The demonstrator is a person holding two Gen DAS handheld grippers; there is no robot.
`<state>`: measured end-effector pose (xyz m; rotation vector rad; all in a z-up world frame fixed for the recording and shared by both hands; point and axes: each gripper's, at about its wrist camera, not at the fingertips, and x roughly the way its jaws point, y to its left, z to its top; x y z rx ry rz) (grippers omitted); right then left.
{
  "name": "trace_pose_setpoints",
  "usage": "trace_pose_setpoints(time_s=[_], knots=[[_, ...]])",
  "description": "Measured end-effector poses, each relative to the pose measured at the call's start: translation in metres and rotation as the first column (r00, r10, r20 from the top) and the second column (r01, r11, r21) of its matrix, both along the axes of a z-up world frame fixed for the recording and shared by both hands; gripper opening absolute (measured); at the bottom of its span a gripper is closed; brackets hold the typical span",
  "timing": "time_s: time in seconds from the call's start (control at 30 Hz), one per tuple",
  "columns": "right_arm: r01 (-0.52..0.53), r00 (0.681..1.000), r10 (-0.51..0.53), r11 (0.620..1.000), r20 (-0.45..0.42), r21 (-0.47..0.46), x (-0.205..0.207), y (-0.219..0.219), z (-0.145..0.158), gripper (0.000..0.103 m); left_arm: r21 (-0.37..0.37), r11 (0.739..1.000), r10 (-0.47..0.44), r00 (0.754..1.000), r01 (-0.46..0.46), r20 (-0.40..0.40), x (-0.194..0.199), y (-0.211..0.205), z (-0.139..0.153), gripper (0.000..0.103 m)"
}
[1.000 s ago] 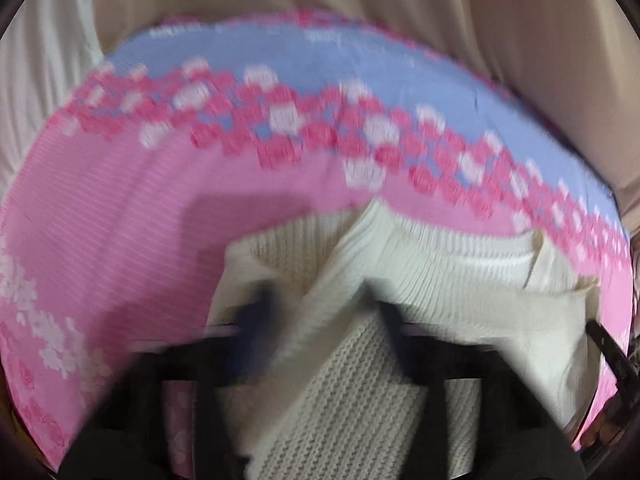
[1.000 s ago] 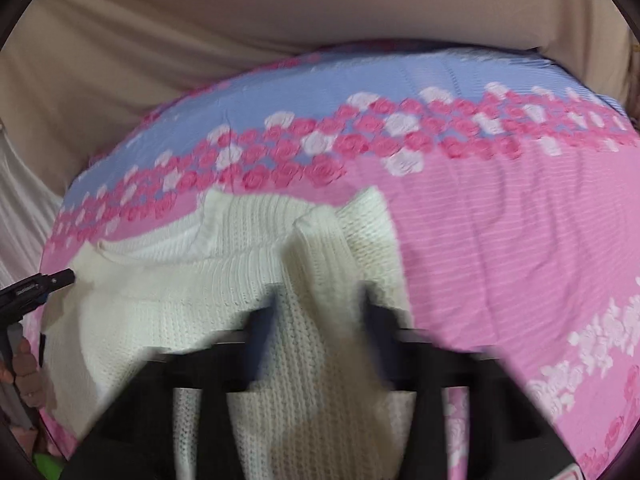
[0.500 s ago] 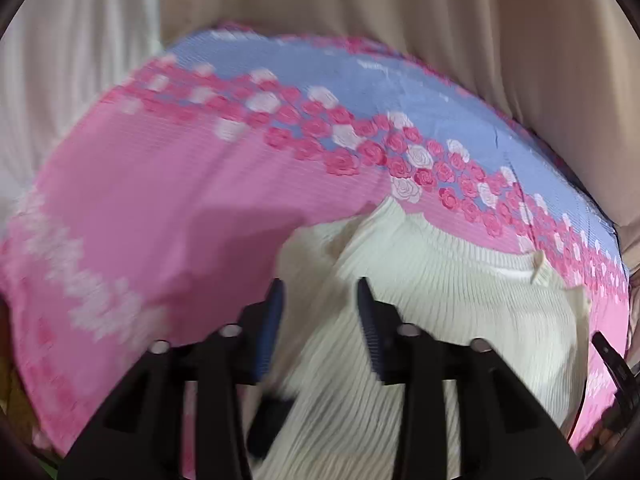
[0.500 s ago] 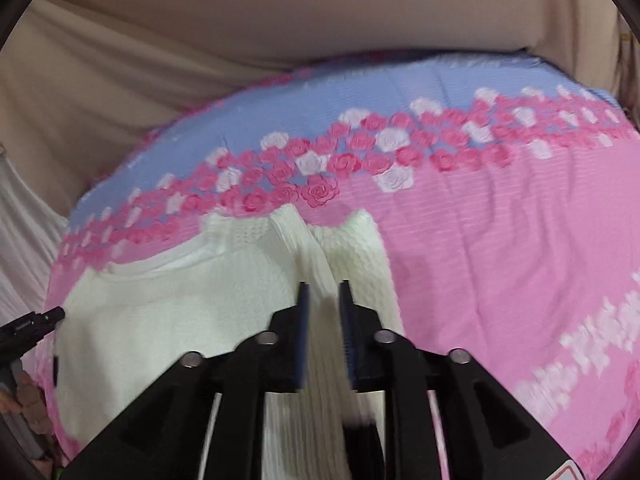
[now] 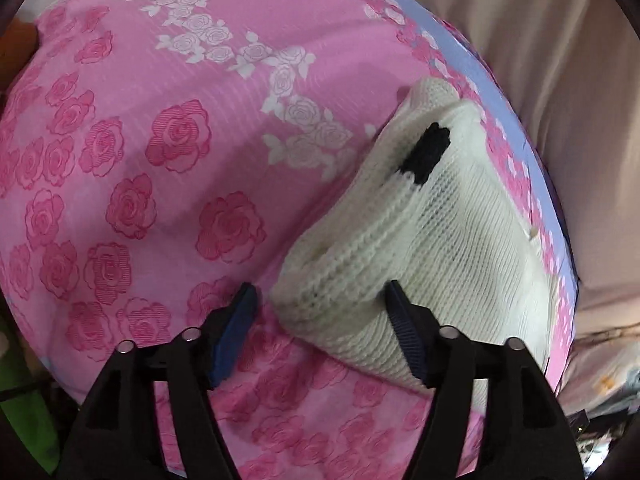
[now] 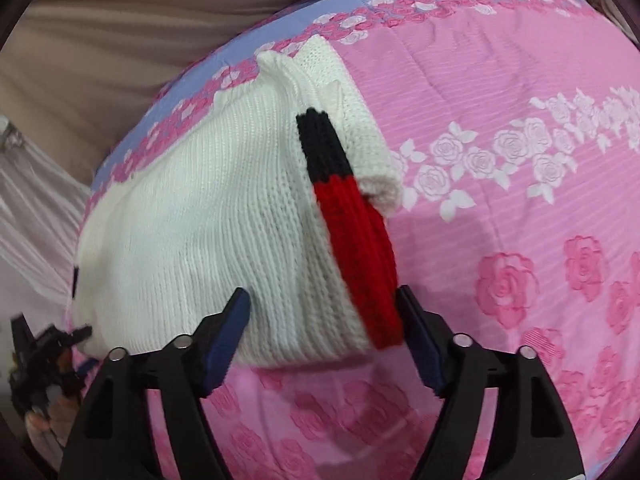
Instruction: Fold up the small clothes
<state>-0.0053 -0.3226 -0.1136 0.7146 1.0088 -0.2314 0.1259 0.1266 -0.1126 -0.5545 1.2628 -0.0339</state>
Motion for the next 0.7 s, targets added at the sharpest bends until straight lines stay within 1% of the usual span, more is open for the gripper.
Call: trace_pose_setpoints(time_s=[0.03, 0.07, 0.1, 0.13, 0.17, 0.2, 0.27, 0.33, 0.4, 0.47, 0.53, 0.57, 0.6, 0.63, 0.67, 0.7], knots=[[0.019, 1.000, -0.019, 1.000, 0.011, 0.022, 0.003, -0.003, 0.000, 0.079, -0.004, 1.000, 0.000, 1.000, 0.000, 0.002, 0.003, -0.003, 0.000, 0.070], [0.032, 0.999, -0.034, 0.998, 0.031, 0.053, 0.006, -0.006, 0.000, 0.062, -0.002, 1.000, -0.006, 1.000, 0.006, 0.001, 0.006, -0.006, 0.000, 0.068], [0.029, 0.999, -0.034, 0.994, 0.039, 0.105, 0.012, -0.009, -0.001, 0.016, -0.006, 1.000, -0.023, 1.000, 0.023, -0.001, 0.011, -0.010, 0.001, 0.051], [0.037, 0.999, -0.041, 0.991, 0.029, 0.125, 0.014, -0.011, 0.000, 0.017, -0.012, 0.999, -0.042, 0.999, 0.042, -0.013, 0.015, -0.013, 0.001, 0.031], [0.038, 0.998, -0.043, 0.993, 0.041, 0.113, 0.014, -0.011, 0.008, 0.015, -0.026, 0.998, -0.052, 0.998, 0.052, -0.023, 0.018, -0.014, 0.003, 0.025], [0.024, 0.998, -0.028, 0.997, 0.059, 0.075, 0.013, -0.010, 0.023, 0.014, -0.043, 0.997, -0.060, 0.998, 0.059, -0.028, 0.019, -0.013, 0.010, 0.018], [0.012, 0.996, -0.015, 1.000, 0.083, 0.026, 0.003, -0.009, 0.050, 0.013, -0.046, 0.997, -0.069, 0.997, 0.068, -0.020, 0.015, -0.008, 0.026, 0.015], [0.006, 0.996, -0.007, 1.000, 0.092, 0.004, -0.019, -0.013, 0.074, 0.012, -0.063, 0.994, -0.091, 0.996, 0.090, -0.015, 0.004, 0.000, 0.045, 0.015], [-0.003, 0.998, 0.005, 0.999, 0.056, -0.041, -0.045, -0.016, 0.084, 0.011, -0.057, 0.992, -0.115, 0.993, 0.113, -0.033, -0.011, 0.007, 0.054, 0.015], [-0.003, 1.000, 0.003, 0.998, -0.001, -0.059, -0.071, -0.021, 0.076, 0.011, -0.037, 0.990, -0.141, 0.986, 0.138, -0.088, -0.029, 0.012, 0.046, 0.015], [0.002, 0.996, -0.007, 0.998, -0.092, -0.055, -0.097, -0.024, 0.047, 0.011, -0.018, 0.988, -0.157, 0.976, 0.156, -0.150, -0.042, 0.011, 0.028, 0.015], [-0.003, 0.993, -0.004, 0.998, -0.121, -0.057, -0.105, -0.024, 0.030, 0.011, 0.007, 0.986, -0.161, 0.970, 0.165, -0.184, -0.051, 0.008, 0.012, 0.015], [-0.008, 0.990, 0.001, 0.999, -0.141, -0.049, -0.111, -0.021, 0.013, 0.011, 0.033, 0.984, -0.164, 0.967, 0.173, -0.194, -0.056, 0.006, 0.003, 0.015], [-0.001, 0.991, -0.005, 0.999, -0.137, -0.037, -0.116, -0.020, 0.004, 0.011, 0.061, 0.982, -0.164, 0.969, 0.178, -0.184, -0.061, 0.003, -0.005, 0.015], [0.019, 0.993, -0.021, 1.000, -0.112, -0.022, -0.118, -0.022, 0.003, 0.013, 0.080, 0.981, -0.164, 0.973, 0.178, -0.163, -0.063, 0.001, -0.003, 0.015], [0.026, 0.993, -0.026, 1.000, -0.111, -0.004, -0.118, -0.024, 0.006, 0.017, 0.101, 0.977, -0.170, 0.973, 0.188, -0.158, -0.064, -0.003, 0.002, 0.016]])
